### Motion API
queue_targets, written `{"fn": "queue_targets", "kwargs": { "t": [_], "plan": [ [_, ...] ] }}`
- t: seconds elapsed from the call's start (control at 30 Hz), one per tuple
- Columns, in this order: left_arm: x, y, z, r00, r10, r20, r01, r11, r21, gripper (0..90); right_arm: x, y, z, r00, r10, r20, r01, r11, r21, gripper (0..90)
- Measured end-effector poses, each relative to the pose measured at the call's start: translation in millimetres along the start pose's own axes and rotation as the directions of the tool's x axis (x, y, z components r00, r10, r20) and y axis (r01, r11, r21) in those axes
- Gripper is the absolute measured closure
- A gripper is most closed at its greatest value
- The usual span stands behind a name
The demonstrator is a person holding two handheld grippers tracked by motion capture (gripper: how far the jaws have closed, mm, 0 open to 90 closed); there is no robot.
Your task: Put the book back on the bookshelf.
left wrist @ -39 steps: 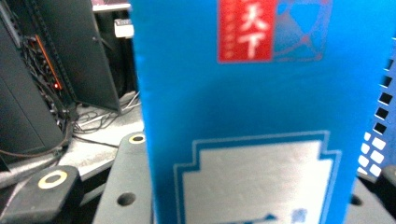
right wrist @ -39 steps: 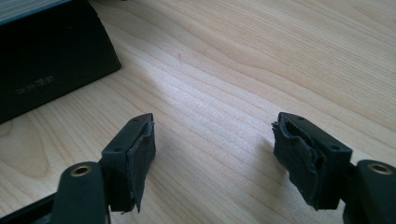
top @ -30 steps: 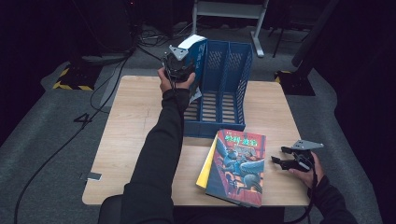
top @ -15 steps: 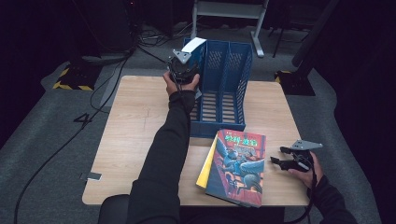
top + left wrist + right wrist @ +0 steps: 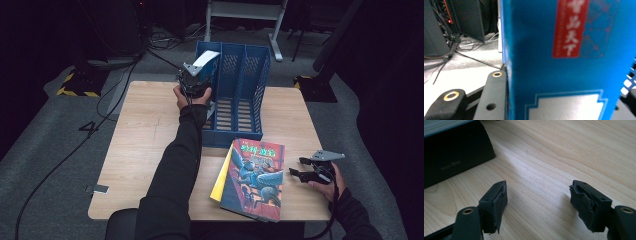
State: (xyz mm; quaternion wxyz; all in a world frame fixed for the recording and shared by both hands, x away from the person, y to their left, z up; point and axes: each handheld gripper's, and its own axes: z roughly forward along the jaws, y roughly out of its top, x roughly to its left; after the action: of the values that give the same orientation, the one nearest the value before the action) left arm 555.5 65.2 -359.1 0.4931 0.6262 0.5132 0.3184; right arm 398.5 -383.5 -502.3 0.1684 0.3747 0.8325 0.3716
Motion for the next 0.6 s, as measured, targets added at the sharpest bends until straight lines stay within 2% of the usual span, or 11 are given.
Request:
{"fn": "queue_targets", "kwargs": {
  "t": [0.2, 0.37, 0.6],
  "plan": [
    [0.8, -4.0, -6.5, 0.9998, 0.02, 0.0, -0.02, 0.9998, 0.001, 60.3, 0.2, 0.1, 0.0, 1.0, -0.001, -0.001, 0.001, 1.0, 0.001, 29.7],
    [3.1, -9.6, -13.9, 1.0, 0.003, 0.0, -0.003, 1.0, -0.009, 59.6, 0.4, 0.1, 0.0, 1.0, -0.002, -0.001, 0.002, 1.0, 0.001, 29.7],
    [1.4, -16.7, -24.3, 0.9996, 0.026, 0.009, -0.026, 0.9996, -0.008, 58.4, 0.8, 0.3, -0.1, 1.0, -0.001, 0.001, 0.001, 1.0, 0.003, 29.7]
  ]
}}
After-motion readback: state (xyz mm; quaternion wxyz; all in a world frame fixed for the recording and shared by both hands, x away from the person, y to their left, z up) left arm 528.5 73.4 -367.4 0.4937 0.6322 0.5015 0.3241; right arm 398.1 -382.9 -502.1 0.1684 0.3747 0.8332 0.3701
